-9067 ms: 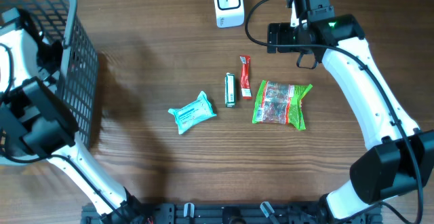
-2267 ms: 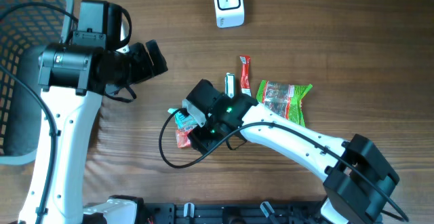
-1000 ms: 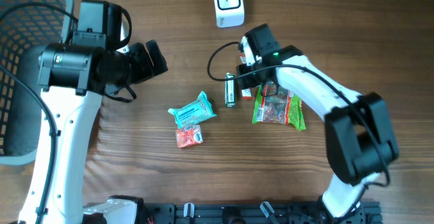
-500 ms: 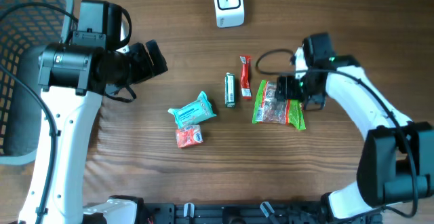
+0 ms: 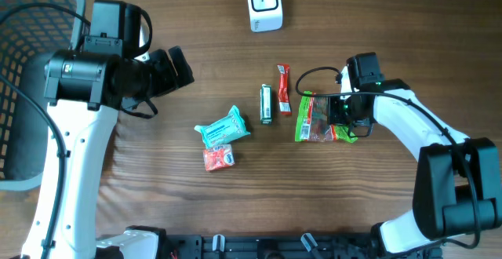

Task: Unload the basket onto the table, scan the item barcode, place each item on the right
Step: 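Grasp the Haribo gummy bag with the right gripper and lift it, then hold the Haribo bag up to the white scanner with the right gripper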

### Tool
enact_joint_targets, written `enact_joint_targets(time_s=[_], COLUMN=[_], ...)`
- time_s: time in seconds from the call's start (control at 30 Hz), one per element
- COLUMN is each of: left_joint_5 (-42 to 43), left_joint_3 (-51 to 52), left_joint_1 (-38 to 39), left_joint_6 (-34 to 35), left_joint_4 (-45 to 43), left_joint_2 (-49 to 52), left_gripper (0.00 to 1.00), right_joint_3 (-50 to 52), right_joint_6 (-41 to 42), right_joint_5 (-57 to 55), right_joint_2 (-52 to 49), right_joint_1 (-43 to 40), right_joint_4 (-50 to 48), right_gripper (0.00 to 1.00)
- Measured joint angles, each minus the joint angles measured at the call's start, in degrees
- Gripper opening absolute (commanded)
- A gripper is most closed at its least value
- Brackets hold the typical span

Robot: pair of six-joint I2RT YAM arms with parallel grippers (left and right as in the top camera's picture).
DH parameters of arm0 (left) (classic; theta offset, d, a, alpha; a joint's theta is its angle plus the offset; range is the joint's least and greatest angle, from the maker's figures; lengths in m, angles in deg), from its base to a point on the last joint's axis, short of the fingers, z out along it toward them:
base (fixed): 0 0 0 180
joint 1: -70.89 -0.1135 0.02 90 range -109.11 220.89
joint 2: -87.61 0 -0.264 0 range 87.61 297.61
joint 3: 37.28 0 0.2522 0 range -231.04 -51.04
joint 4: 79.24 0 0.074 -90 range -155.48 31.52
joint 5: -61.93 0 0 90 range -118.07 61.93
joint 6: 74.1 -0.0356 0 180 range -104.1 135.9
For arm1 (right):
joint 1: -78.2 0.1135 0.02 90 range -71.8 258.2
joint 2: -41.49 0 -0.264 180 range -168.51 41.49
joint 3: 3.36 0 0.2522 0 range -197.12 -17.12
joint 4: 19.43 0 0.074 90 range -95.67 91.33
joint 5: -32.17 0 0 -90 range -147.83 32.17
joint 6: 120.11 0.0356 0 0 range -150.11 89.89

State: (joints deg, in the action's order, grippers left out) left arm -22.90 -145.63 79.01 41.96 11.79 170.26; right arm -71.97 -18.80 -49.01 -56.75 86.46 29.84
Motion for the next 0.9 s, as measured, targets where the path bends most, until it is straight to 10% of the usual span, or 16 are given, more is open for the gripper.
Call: enact_joint_targets(time_s=[0.7, 0.9], left_joint_5=[0.02, -0.02], left_joint_3=[0.0, 0.02], left_joint_1=[0.0, 0.0], left_joint_6=[0.0, 0.0], left_joint_4=[0.0, -0.02], left_joint_2=[0.0, 0.0], left_gripper=[1.0, 1.0], right_joint_3=[-5.46, -26.58], right_joint_6=[-9.6, -9.9], right_joint_5=[7.89, 8.76], right_joint_2=[28.22, 26.21], right_joint_1=[-0.28, -0.28], right_joint_4=[8.66, 22.58], right_gripper=[0.04, 0.04])
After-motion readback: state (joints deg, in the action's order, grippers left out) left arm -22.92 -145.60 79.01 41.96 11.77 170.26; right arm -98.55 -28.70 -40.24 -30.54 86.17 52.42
